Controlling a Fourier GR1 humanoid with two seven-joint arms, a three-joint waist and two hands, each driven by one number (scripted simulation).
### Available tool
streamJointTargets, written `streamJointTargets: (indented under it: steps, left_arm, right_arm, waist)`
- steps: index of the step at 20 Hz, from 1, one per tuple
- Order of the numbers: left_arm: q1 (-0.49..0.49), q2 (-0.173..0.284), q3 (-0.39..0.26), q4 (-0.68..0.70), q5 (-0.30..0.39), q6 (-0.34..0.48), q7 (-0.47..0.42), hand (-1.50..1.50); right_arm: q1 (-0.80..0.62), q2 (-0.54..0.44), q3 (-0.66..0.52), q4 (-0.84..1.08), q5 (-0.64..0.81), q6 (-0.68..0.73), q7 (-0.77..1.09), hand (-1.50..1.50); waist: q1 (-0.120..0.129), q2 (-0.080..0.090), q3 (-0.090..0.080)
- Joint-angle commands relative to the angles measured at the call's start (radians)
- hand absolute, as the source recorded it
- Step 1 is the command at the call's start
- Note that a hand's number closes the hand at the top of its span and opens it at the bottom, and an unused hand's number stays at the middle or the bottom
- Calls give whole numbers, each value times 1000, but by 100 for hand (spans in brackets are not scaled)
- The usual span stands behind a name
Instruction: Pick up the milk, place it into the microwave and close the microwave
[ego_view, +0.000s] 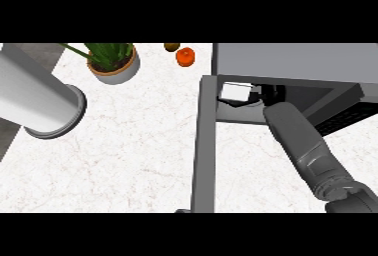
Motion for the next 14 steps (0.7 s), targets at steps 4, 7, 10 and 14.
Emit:
streamJointTargets:
  steps: [4,7,10,14]
  left_arm:
    - [-29,13,-4,31,-9,-12,1,-150]
    - [-51,10,-7,54,-38,-4,-15,-150]
    - [-64,30,1,47,-13,-12,2,-150]
    - [-88,26,-14,64,-12,-9,13,-150]
  right_arm:
    - [-39,-14,-78,17,-52,-104,39,150]
    - [-36,-51,-81,39,-46,-73,48,150]
    - [-28,-67,-85,55,-41,-85,52,150]
    - [-48,-101,-107,67,-56,-73,86,150]
  waist:
    - [29,8,-1]
    - [29,11,-1]
    - [43,19,0]
    - [53,26,0]
